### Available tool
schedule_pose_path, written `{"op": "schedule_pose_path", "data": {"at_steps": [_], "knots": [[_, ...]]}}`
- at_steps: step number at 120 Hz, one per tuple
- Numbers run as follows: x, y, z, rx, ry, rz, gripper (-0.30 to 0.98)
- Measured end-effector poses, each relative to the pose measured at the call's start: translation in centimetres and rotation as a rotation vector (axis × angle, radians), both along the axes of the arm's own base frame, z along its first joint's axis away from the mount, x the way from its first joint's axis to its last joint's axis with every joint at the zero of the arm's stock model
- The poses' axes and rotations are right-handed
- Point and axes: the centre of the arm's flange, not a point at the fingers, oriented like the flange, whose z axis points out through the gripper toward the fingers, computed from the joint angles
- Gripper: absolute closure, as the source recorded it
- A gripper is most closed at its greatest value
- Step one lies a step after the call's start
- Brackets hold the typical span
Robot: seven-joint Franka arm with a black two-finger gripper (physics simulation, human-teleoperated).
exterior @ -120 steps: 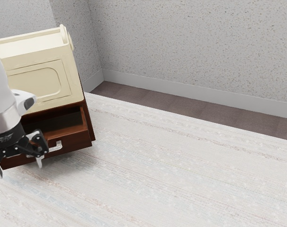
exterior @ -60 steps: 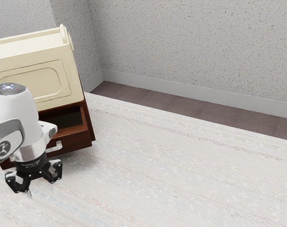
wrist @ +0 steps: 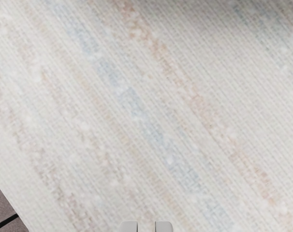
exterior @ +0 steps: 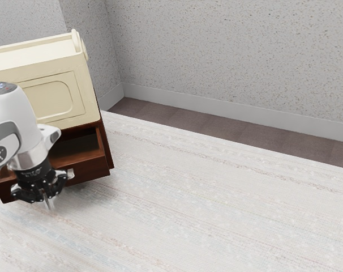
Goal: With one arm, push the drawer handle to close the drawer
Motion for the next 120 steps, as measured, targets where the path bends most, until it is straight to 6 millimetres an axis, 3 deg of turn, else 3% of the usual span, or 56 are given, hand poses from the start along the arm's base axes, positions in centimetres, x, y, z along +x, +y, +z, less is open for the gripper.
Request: {"op": "schedule_pose_path", "data": {"at_steps": [26,41,58,120], "knots": [[0.3,0.6,-0.1,0.035,0.010,-0.044,0.77],[0.6,2.8,-0.7,0.029,0.032,-0.044,0.78],[1.1,3.6,-1.2,0.040,0.042,-0.068,0.78],[6.3,8.1,-3.6,0.028,0.110,-0.079,0.79]]}}
